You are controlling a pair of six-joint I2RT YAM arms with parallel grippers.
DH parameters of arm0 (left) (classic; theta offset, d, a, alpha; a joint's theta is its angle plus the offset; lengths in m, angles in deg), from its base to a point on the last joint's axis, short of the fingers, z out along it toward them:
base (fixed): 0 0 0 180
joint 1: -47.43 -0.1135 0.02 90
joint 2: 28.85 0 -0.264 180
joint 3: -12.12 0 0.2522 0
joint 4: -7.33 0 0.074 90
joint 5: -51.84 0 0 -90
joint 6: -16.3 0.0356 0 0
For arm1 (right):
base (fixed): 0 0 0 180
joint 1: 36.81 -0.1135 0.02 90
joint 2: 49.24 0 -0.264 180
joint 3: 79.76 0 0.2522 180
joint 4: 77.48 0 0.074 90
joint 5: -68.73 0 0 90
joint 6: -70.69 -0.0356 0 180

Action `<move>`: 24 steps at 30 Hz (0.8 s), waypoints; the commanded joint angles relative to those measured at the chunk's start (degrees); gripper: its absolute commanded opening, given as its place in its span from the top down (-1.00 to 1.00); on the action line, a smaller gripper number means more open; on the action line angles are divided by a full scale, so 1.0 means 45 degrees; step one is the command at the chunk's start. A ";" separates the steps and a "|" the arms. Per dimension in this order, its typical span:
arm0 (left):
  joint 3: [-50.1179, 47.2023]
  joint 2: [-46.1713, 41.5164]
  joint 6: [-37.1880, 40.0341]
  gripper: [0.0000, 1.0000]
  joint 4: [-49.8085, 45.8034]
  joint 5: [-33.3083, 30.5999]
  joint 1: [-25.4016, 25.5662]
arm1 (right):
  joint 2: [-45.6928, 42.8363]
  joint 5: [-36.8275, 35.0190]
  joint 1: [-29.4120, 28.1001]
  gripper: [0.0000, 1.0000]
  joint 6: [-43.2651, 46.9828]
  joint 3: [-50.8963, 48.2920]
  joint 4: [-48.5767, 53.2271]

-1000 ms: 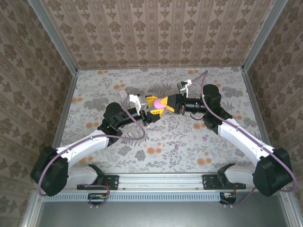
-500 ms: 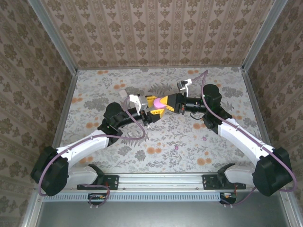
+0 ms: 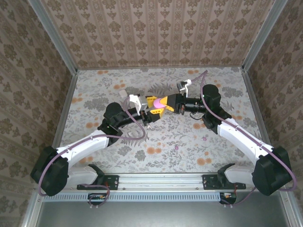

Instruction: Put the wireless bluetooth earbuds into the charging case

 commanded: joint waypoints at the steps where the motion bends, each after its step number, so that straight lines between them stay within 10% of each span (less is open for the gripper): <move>1: 0.0491 0.0064 -0.0027 -0.05 0.0390 0.0157 0.0011 | 0.0047 0.0083 -0.0061 0.62 -0.0194 -0.0041 -0.0656; 24: 0.0573 0.0114 0.0092 -0.01 0.0272 0.0224 0.0010 | 0.0065 0.0022 -0.0054 0.62 -0.0387 -0.0027 -0.0717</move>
